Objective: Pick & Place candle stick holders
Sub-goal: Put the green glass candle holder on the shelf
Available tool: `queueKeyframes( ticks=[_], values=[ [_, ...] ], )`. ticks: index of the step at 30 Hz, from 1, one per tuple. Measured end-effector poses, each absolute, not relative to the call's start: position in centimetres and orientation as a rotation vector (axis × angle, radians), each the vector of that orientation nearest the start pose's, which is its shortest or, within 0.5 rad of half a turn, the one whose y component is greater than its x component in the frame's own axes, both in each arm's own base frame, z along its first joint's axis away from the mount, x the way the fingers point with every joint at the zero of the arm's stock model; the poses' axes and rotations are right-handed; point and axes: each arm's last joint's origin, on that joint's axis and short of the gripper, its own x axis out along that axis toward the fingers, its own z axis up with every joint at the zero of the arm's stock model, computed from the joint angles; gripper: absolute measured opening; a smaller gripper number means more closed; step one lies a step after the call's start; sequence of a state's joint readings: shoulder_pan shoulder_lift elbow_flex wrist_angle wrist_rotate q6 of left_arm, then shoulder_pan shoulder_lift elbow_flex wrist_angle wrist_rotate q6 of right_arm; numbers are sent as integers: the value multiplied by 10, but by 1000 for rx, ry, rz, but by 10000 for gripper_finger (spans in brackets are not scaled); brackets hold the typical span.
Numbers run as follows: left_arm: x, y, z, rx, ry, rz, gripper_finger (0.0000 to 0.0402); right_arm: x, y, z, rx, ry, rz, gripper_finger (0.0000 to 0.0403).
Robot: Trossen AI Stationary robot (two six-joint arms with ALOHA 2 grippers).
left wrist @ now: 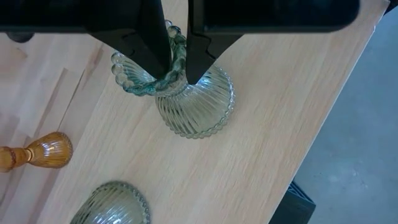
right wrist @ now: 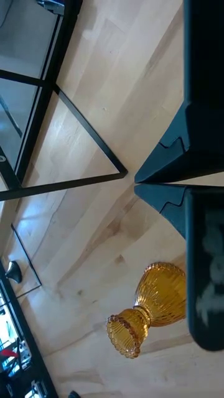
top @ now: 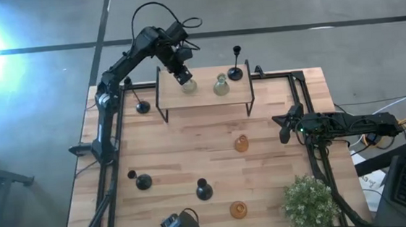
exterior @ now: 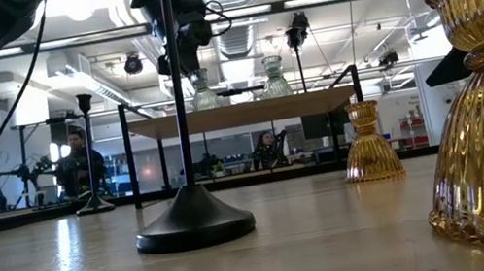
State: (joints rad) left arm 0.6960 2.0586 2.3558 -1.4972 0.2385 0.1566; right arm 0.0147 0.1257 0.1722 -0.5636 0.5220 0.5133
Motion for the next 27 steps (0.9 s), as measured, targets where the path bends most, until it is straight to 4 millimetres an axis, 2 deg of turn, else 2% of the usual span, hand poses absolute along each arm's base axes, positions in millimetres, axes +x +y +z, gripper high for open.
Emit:
queueKeyframes(
  ticks=[10,27],
  values=[
    [308,248,377,-385,1100,297,38,81,-13,162,353,363,-611,8],
    [311,251,378,-342,1076,321,89,81,-13,162,353,363,-611,8]
  ],
)
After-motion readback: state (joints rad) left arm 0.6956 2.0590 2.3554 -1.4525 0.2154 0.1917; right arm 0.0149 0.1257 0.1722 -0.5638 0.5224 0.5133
